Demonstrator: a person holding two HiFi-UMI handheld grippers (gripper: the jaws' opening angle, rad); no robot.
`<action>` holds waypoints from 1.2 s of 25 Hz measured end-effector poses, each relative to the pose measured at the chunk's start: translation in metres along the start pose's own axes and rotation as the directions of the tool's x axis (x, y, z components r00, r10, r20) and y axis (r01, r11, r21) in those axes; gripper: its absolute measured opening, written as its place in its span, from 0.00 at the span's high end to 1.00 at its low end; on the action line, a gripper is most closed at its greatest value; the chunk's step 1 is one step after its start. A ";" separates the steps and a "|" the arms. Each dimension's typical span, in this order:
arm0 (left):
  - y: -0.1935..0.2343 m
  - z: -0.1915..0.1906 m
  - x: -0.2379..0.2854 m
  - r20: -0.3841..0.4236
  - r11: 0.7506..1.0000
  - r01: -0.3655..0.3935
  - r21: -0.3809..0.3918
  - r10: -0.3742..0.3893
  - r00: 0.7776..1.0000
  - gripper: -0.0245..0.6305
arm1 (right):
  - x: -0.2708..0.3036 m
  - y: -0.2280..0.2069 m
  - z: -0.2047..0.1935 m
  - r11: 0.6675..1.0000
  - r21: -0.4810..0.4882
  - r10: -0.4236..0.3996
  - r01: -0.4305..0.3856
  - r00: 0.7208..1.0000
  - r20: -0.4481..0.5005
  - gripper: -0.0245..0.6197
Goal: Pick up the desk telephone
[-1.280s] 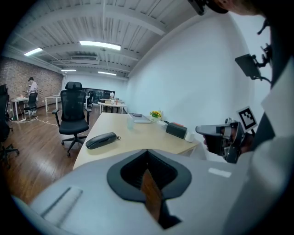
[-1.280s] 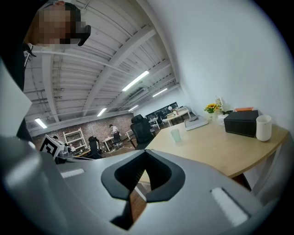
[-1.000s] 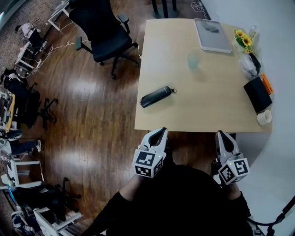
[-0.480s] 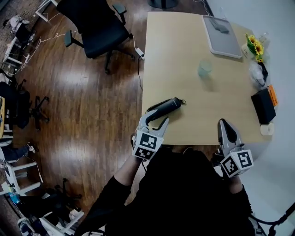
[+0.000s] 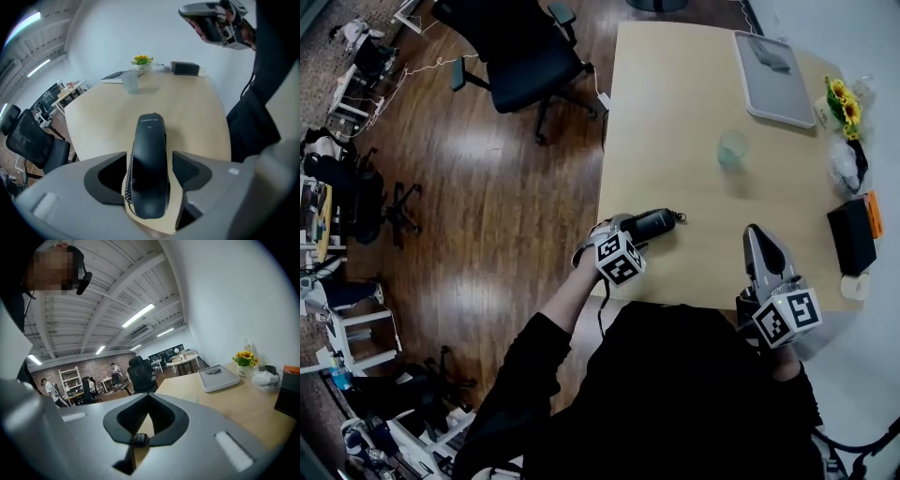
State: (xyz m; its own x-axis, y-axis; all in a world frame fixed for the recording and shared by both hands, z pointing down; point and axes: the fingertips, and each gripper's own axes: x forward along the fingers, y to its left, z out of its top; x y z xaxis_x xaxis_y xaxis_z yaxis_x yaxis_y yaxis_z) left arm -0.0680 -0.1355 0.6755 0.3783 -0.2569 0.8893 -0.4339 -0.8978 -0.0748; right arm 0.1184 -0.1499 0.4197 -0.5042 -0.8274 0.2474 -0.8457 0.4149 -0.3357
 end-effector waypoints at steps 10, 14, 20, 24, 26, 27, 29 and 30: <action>-0.006 -0.007 0.029 -0.149 0.989 0.139 0.056 -0.129 0.980 0.56 | 0.005 -0.025 -0.013 0.999 0.043 -0.007 0.008 1.000 -0.027 0.96; -0.013 -0.005 0.040 -0.158 0.988 0.154 0.031 -0.147 0.976 0.59 | 0.008 -0.027 -0.019 0.999 0.052 -0.003 0.004 0.999 -0.036 0.96; -0.010 -0.004 0.042 -0.186 0.978 0.207 -0.013 -0.206 0.961 0.56 | 0.008 -0.025 -0.025 0.999 0.053 0.002 0.001 0.999 -0.043 0.96; -0.011 -0.006 0.039 -0.144 0.984 0.172 -0.053 -0.178 0.973 0.56 | 0.003 -0.022 -0.023 0.999 0.048 -0.004 0.006 0.999 -0.036 0.96; -0.008 -0.009 0.036 -0.110 0.982 0.130 -0.136 -0.145 0.983 0.56 | 0.001 -0.022 -0.022 0.999 0.044 -0.005 0.007 1.000 -0.031 0.96; -0.006 -0.010 0.033 -0.088 0.976 0.105 -0.190 -0.123 0.988 0.56 | 0.000 -0.022 -0.021 0.999 0.042 -0.007 0.008 1.000 -0.030 0.96; 0.000 -0.012 0.025 -0.037 0.954 0.054 -0.296 -0.068 0.997 0.56 | -0.003 -0.024 -0.021 0.999 0.041 -0.009 0.010 1.000 -0.030 0.96; 0.003 -0.009 0.019 -0.005 0.939 0.032 -0.341 -0.036 0.999 0.56 | -0.004 -0.024 -0.021 0.999 0.040 -0.009 0.010 0.999 -0.030 0.96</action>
State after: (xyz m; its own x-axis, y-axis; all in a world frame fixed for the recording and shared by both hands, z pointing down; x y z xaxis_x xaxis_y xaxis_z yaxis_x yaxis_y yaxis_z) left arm -0.0695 -0.1396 0.6964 0.3896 -0.2228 0.8936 -0.6746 -0.7296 0.1122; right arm 0.1374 -0.1487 0.4459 -0.5014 -0.8193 0.2781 -0.8432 0.3908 -0.3691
